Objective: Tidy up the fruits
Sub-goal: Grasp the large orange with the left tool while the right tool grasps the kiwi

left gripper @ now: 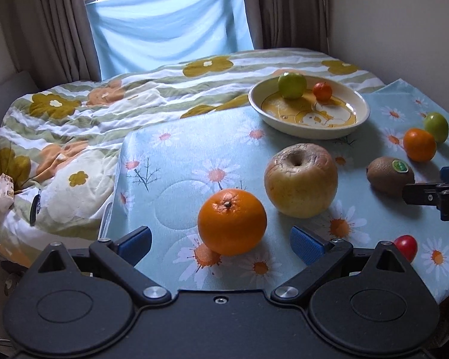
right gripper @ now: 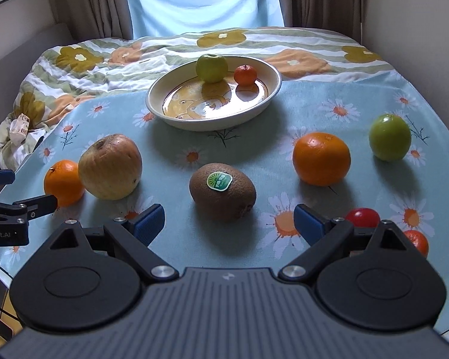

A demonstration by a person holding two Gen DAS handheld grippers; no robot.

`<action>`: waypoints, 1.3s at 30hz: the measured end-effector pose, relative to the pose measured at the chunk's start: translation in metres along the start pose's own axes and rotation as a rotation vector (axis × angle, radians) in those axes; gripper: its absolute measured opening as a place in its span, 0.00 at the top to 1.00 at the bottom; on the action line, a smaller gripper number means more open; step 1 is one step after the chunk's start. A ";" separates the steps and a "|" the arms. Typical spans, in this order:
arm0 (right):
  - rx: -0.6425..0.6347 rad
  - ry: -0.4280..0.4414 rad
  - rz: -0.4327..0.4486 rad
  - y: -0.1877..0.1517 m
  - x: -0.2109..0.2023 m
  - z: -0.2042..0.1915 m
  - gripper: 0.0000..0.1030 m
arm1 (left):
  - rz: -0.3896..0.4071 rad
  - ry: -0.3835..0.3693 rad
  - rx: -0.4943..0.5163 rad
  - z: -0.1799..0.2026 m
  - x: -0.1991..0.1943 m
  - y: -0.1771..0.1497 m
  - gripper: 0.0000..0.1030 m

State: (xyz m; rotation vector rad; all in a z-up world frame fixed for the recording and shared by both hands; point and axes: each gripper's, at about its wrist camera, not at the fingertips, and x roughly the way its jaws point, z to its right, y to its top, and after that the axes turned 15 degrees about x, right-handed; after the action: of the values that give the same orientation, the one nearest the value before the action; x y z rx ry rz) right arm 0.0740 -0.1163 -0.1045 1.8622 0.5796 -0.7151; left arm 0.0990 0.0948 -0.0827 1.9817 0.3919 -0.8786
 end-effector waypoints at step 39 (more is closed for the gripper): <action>0.031 -0.111 0.013 0.002 0.050 -0.024 0.05 | -0.068 -0.112 -0.068 -0.020 0.032 -0.009 0.36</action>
State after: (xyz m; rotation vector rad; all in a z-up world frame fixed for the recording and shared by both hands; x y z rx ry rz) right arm 0.1157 -0.0910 -0.1312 1.8396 0.4873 -0.8174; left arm 0.1243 0.1140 -0.1046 1.8568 0.4212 -1.0015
